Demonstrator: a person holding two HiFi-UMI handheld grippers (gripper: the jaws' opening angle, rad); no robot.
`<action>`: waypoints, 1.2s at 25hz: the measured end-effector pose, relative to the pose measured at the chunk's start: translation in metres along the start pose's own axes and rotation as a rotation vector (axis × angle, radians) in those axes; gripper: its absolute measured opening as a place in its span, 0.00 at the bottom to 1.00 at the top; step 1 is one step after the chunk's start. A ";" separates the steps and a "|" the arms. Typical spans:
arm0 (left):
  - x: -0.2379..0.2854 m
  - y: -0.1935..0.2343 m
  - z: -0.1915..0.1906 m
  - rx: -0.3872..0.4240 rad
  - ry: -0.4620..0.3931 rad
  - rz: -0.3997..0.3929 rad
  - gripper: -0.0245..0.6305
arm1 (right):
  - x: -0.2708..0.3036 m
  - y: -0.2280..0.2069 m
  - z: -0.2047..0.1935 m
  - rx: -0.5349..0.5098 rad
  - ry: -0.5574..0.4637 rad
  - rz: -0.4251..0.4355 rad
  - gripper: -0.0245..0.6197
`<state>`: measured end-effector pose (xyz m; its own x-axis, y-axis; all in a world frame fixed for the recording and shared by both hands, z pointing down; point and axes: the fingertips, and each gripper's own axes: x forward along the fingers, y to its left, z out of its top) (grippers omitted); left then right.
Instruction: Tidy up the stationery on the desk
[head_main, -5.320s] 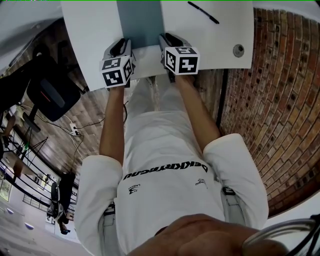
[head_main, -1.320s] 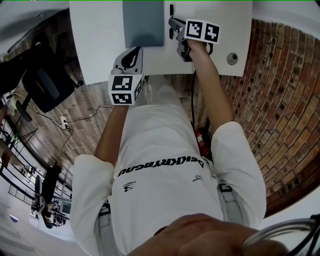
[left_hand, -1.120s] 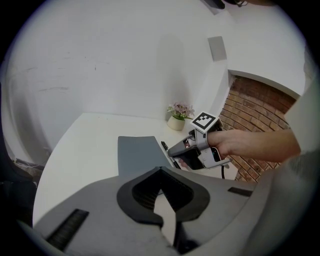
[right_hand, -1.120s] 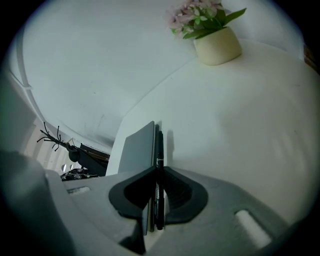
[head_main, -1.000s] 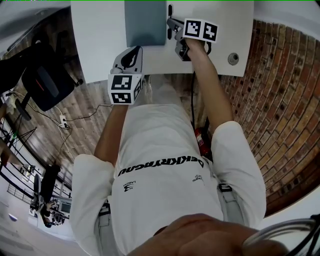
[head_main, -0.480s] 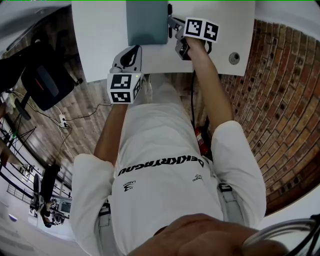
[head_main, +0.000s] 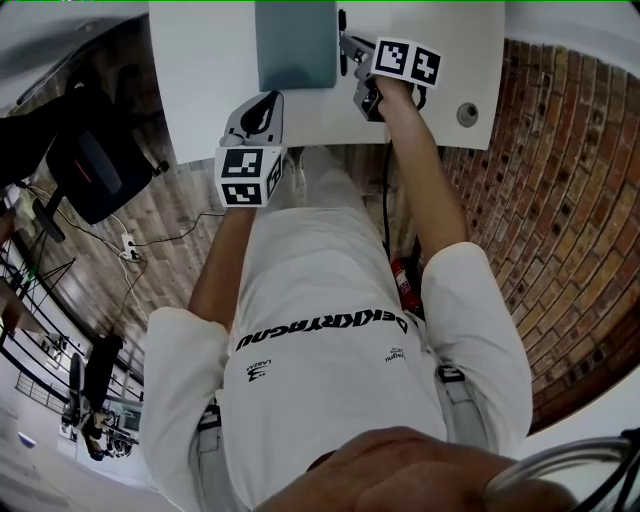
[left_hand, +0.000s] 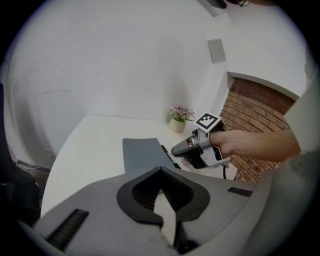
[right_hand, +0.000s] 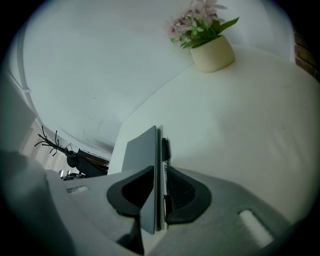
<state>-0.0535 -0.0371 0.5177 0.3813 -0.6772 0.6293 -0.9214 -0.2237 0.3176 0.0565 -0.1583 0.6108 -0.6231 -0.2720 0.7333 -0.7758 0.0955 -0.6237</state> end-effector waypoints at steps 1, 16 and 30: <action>-0.002 -0.001 0.002 0.003 -0.004 0.000 0.03 | -0.003 0.001 0.000 0.000 -0.006 0.000 0.16; -0.055 -0.030 0.053 0.041 -0.120 0.005 0.03 | -0.099 0.064 0.018 0.007 -0.217 0.078 0.13; -0.115 -0.066 0.105 0.093 -0.254 -0.010 0.03 | -0.205 0.145 -0.002 -0.122 -0.461 0.138 0.03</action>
<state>-0.0442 -0.0181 0.3501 0.3705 -0.8260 0.4249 -0.9251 -0.2870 0.2488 0.0719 -0.0863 0.3707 -0.6331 -0.6418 0.4329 -0.7125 0.2646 -0.6499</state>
